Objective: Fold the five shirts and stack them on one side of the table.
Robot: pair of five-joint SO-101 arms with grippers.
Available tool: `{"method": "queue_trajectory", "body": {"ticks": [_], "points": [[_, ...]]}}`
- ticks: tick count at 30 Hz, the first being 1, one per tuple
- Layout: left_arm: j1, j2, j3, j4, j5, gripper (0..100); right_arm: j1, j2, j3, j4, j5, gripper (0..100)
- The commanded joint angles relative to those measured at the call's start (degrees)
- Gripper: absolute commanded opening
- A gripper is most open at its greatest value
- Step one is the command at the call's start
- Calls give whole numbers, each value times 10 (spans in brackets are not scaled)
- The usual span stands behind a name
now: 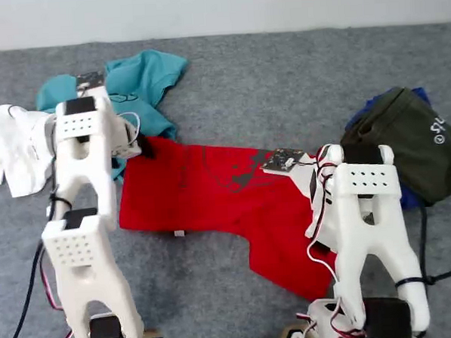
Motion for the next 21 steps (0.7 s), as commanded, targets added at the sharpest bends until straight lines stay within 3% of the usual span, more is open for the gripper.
{"method": "queue_trajectory", "body": {"ticks": [1, 8, 12, 17, 21], "points": [[-10, 31, -87, 11, 7, 305, 4, -10, -20, 12, -24, 235], [-47, 150, -214, 14, 4, 305, 2, -10, -20, 12, -25, 235], [-47, 196, -287, 55, 3, 305, 3, -10, -20, 15, -25, 235], [-47, 198, -423, 141, 3, 305, 3, -10, -19, 13, -25, 235], [-55, 181, -472, 149, -13, 305, 3, -10, -19, 16, -25, 235]]}}
